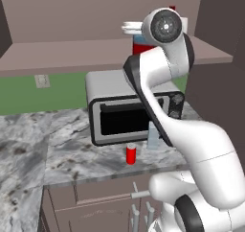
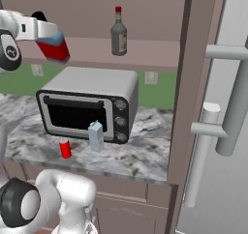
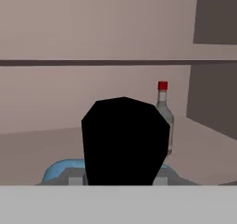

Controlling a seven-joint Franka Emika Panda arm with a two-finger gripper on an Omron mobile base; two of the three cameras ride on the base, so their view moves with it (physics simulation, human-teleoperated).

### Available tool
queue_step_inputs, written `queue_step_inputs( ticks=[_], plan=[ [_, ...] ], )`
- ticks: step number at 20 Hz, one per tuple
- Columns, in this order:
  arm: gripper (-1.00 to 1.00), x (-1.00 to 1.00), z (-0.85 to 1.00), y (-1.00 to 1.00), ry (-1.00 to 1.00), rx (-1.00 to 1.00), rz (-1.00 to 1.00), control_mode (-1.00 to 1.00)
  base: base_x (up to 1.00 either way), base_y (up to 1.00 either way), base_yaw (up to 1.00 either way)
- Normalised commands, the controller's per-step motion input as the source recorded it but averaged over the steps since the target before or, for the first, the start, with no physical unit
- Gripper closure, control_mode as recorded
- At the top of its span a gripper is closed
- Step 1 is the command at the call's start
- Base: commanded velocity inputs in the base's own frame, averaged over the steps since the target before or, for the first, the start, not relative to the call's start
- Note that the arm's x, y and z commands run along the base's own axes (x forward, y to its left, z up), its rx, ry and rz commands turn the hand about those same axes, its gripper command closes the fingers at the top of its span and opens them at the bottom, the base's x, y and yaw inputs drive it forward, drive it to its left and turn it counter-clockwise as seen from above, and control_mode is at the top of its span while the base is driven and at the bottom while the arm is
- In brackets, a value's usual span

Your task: Sort all alcoholic drinks to one cabinet, and non-alcoholic drinks to the other.

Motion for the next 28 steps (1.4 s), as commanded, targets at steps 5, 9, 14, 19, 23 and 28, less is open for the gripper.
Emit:
queue_step_inputs(
  ticks=[5, 9, 14, 19, 23, 28],
  plan=[
    [1.00, 0.74, 0.00, -0.02, 0.00, 0.00, 0.00, -1.00, 0.00, 0.00, 0.00],
    [1.00, 0.71, -0.07, 0.00, 0.00, 0.00, 0.00, -1.00, 0.00, 0.00, 0.00],
    [1.00, 0.68, -0.07, 0.00, 0.00, 0.00, 0.00, -1.00, 0.00, 0.00, 0.00],
    [1.00, 0.60, -0.35, -0.01, 0.00, 0.00, 0.00, -1.00, 0.00, 0.00, 0.00],
    [1.00, 0.49, -0.34, 0.00, 0.00, 0.00, 0.00, -1.00, 0.00, 0.00, 0.00],
    [1.00, 0.32, -0.08, 0.00, 0.00, 0.00, 0.00, -1.00, 0.00, 0.00, 0.00]
  ],
)
